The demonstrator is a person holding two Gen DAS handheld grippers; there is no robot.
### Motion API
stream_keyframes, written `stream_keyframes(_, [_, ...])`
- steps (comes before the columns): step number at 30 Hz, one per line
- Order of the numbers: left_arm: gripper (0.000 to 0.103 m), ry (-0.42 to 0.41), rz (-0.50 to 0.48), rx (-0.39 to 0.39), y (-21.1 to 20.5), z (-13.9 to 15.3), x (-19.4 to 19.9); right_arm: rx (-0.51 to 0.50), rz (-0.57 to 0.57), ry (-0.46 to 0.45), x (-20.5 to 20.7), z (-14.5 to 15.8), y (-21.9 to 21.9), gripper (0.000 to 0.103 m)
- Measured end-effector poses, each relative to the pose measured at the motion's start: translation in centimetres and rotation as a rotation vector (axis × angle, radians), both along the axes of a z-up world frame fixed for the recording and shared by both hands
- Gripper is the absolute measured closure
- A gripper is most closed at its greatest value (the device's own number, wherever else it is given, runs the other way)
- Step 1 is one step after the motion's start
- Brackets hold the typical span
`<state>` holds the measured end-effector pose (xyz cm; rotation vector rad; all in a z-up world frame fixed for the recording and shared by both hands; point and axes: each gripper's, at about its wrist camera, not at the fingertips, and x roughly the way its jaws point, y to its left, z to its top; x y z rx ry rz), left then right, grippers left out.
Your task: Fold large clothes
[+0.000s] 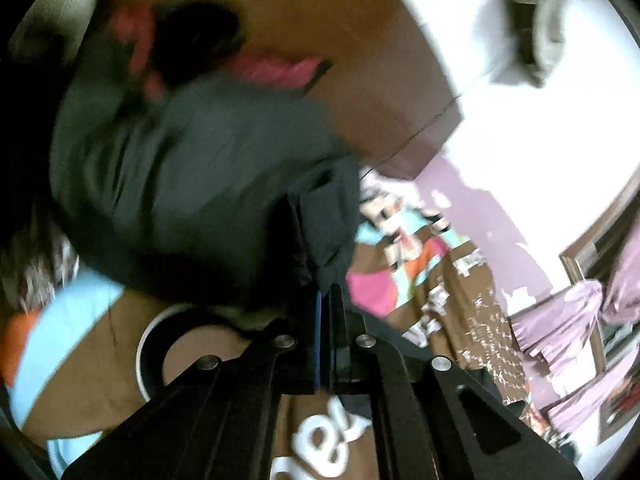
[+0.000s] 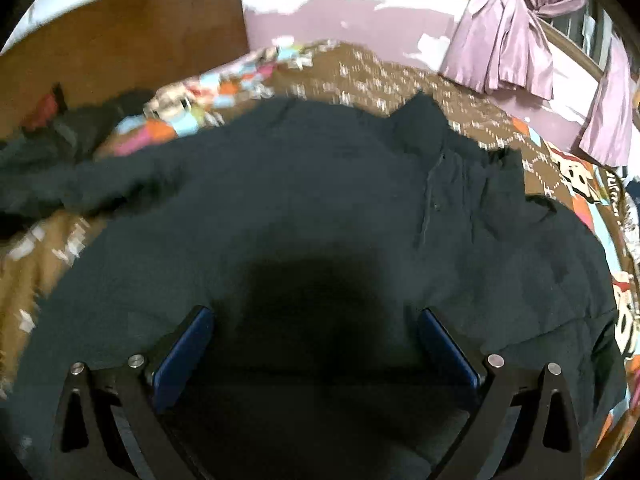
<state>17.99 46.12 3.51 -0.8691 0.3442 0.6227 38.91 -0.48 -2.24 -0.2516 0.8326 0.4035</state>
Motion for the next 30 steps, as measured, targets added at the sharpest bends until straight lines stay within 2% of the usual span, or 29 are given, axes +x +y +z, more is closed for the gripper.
stream_keyframes(2, [0.103, -0.029, -0.035, 0.156, -2.6, 3.2, 0.2, 0.041, 0.016, -0.023, -0.4, 2.2, -0.5, 0.000])
stream_keyframes(3, [0.103, -0.041, -0.051, 0.210, -3.8, 4.0, 0.4, 0.060, 0.018, -0.035, -0.6, 3.2, -0.8, 0.000])
stream_keyframes(4, [0.103, -0.062, -0.084, 0.302, -5.6, 5.5, 0.5, 0.082, 0.015, -0.041, -0.8, 4.2, -1.3, 0.000])
stream_keyframes(6, [0.103, -0.115, -0.151, 0.437, -9.0, 7.5, 0.4, 0.132, 0.000, -0.041, -0.8, 5.7, -2.2, 0.000])
stream_keyframes(8, [0.103, -0.193, -0.266, 0.584, -13.8, 10.1, 0.7, 0.192, -0.022, -0.028, -0.8, 7.1, -3.3, 0.000])
stream_keyframes(11, [0.103, -0.272, -0.415, 0.709, -19.5, 12.3, 0.7, 0.285, -0.072, -0.016, -0.4, 9.2, -5.8, 0.000])
stream_keyframes(14, [0.103, -0.317, -0.573, 0.752, -24.9, 13.1, 1.1, 0.358, -0.127, -0.013, -0.2, 10.3, -8.7, 0.000])
stream_keyframes(16, [0.103, -0.307, -0.624, 0.700, -26.1, 12.4, 1.8, 0.351, -0.154, -0.005, 0.2, 10.3, -10.0, 0.000])
stream_keyframes(18, [0.103, -0.260, -0.630, 0.611, -26.0, 11.0, 2.8, 0.340, -0.166, 0.012, 0.7, 9.8, -10.7, 0.000])
stream_keyframes(20, [0.103, -0.170, -0.603, 0.473, -24.3, 8.0, 4.2, 0.336, -0.163, 0.042, 1.3, 9.1, -11.0, 0.000])
stream_keyframes(22, [0.103, -0.093, -0.552, 0.365, -22.2, 5.6, 3.9, 0.325, -0.138, 0.061, 1.5, 8.3, -10.8, 0.000])
stream_keyframes(23, [0.097, -0.056, -0.521, 0.318, -21.1, 4.7, 4.2, 0.313, -0.128, 0.061, 1.4, 7.9, -10.5, 0.000])
stream_keyframes(25, [0.071, 0.041, -0.409, 0.196, -18.0, 1.6, 4.3, 0.264, -0.096, 0.067, 1.3, 6.8, -9.2, 0.000])
stream_keyframes(26, [0.052, 0.055, -0.358, 0.144, -16.6, 0.6, 3.7, 0.245, -0.082, 0.078, 1.2, 6.0, -8.6, 0.000])
stream_keyframes(27, [0.045, 0.052, -0.276, 0.060, -14.7, -1.1, 3.0, 0.228, -0.067, 0.095, 1.2, 5.2, -7.9, 0.000])
stream_keyframes(29, [0.042, 0.057, -0.136, -0.097, -11.3, -3.5, 1.9, 0.203, -0.042, 0.128, 1.1, 3.6, -6.6, 0.000])
stream_keyframes(30, [0.042, 0.055, -0.101, -0.142, -9.7, -4.1, 1.3, 0.185, -0.025, 0.147, 1.0, 2.8, -5.6, 0.000])
